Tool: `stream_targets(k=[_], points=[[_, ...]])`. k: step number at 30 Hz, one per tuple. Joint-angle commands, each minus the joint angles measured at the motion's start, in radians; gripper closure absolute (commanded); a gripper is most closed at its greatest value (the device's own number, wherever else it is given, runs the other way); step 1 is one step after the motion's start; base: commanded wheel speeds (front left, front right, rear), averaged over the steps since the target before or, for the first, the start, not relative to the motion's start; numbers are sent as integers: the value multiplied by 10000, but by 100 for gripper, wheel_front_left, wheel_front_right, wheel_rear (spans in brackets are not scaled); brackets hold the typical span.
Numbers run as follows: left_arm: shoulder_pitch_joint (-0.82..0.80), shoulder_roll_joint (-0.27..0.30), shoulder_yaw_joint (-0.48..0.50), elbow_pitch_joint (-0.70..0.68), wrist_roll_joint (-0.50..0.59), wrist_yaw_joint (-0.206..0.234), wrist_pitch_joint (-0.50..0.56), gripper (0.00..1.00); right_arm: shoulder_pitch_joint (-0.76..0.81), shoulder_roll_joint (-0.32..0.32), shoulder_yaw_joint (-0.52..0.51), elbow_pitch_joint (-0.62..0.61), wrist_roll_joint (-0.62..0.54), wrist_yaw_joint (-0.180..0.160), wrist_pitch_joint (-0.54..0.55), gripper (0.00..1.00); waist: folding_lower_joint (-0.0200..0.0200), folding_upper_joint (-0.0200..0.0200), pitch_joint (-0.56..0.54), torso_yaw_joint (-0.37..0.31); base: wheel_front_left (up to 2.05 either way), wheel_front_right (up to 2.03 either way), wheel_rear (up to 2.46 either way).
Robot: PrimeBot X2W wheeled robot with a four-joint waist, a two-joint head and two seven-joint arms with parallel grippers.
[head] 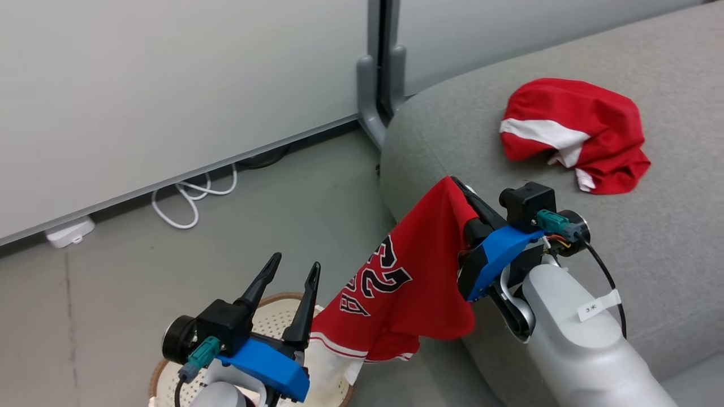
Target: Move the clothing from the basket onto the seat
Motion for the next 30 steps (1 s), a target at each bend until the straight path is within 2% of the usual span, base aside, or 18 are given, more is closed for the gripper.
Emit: stream_targets(k=[1, 16, 30], points=[[29, 43, 63, -33, 38, -75, -47, 0, 106, 3, -61, -77, -59, 1, -34, 100, 0, -1, 98, -372, 0, 0, 0], [-149, 133, 205, -36, 184, -73, -47, 0, 195, 5, -211, -280, -34, 1, -32, 100, 0, -1, 453, -1523, 0, 0, 0], [-254, 187, 110, -90, 289, -45, -47, 0, 298, 5, -501, -413, -83, 1, -32, 100, 0, -1, 679, -1729, 0, 0, 0]])
